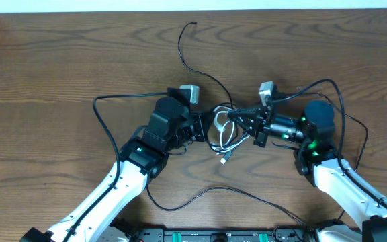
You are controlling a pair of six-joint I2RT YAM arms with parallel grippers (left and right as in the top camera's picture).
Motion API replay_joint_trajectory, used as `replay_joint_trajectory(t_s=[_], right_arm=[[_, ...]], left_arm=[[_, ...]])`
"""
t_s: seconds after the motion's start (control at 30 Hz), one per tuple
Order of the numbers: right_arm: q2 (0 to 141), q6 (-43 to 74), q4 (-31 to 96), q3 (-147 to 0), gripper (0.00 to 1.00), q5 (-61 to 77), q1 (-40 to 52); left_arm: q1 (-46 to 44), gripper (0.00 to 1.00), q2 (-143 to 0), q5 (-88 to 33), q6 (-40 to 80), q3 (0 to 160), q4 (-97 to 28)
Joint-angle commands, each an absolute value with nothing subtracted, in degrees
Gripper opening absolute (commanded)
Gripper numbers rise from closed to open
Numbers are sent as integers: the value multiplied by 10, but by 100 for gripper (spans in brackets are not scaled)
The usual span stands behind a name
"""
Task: Untangle cables
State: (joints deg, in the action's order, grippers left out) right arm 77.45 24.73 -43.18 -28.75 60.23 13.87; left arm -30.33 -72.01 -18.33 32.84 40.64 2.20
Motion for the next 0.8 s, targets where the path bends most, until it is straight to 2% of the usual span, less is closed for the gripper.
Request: replay_joint_trajectory(t_s=[0.0,0.2,0.5,0.63,0.77], right_arm=[[766,287,-439,-291,1,665,119],[766,298,-439,-291,1,697,101],[766,285,-412,-291,1,711,94],[766,238,-324,-291,1,677,84],[766,181,-192,-291,1,554,83]], left_arm=[[-306,8,-722,-94,317,411,8],[-285,8,-722,-87,318,411,9],[-194,7,-720,-102,446,411,9],[-146,7,-715,-130,451,411,16],[-117,7,-712,-165,452,411,26]])
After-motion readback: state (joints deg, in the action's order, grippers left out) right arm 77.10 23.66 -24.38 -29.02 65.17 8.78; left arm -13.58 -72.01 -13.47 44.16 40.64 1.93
